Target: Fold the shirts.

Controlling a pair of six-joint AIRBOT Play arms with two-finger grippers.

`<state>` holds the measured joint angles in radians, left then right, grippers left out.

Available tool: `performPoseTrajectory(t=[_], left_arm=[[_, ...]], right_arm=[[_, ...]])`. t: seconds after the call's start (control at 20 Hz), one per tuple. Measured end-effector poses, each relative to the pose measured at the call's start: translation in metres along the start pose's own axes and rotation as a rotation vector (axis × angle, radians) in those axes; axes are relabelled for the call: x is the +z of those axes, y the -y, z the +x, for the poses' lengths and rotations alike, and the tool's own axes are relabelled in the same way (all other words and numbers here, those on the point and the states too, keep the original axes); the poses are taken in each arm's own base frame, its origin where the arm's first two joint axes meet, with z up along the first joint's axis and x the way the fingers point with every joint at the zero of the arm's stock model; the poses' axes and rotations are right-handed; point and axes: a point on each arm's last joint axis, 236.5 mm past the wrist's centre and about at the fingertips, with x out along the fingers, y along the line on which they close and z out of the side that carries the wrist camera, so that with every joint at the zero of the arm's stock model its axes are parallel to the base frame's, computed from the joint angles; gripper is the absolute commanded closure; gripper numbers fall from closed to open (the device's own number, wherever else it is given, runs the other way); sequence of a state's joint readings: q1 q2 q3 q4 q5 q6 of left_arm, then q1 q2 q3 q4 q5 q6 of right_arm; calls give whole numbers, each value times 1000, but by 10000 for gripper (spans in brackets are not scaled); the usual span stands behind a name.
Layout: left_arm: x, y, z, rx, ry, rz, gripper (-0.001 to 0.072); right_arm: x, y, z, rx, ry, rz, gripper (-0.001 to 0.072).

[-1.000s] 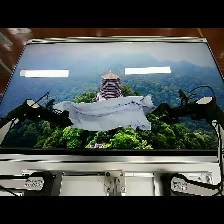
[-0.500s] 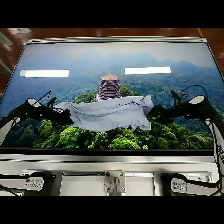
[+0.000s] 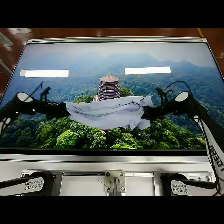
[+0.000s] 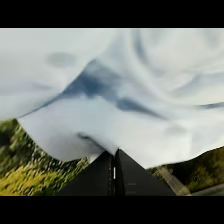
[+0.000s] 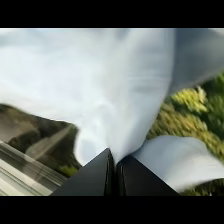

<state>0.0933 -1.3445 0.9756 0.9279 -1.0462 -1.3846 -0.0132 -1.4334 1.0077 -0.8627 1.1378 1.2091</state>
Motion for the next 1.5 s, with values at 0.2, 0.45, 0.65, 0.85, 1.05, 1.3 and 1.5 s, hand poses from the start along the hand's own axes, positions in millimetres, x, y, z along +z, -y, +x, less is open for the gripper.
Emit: performPoseTrajectory(t=[0.2, 0.45, 0.65, 0.85, 1.05, 1.3, 1.5], left_arm=[[62, 81, -139, -1, 399, 262, 667], [44, 212, -381, -59, 1024, 557, 668], [-32, 255, -485, -83, 1281, 666, 668], [-70, 238, -477, -17, 1189, 639, 668], [-62, 191, -417, 80, 981, 549, 667], [-35, 103, -300, 209, 649, 372, 666], [-14, 33, -213, 310, 424, 259, 666]], right_arm=[[66, -85, -122, -36, 343, -298, 636], [63, -241, -356, -70, 998, -632, 636], [-11, -310, -470, -87, 1318, -776, 636], [-50, -323, -508, -138, 1426, -805, 636], [-21, -294, -480, -227, 1289, -767, 636], [67, -211, -369, -290, 870, -629, 636], [136, -136, -261, -272, 590, -492, 635]])
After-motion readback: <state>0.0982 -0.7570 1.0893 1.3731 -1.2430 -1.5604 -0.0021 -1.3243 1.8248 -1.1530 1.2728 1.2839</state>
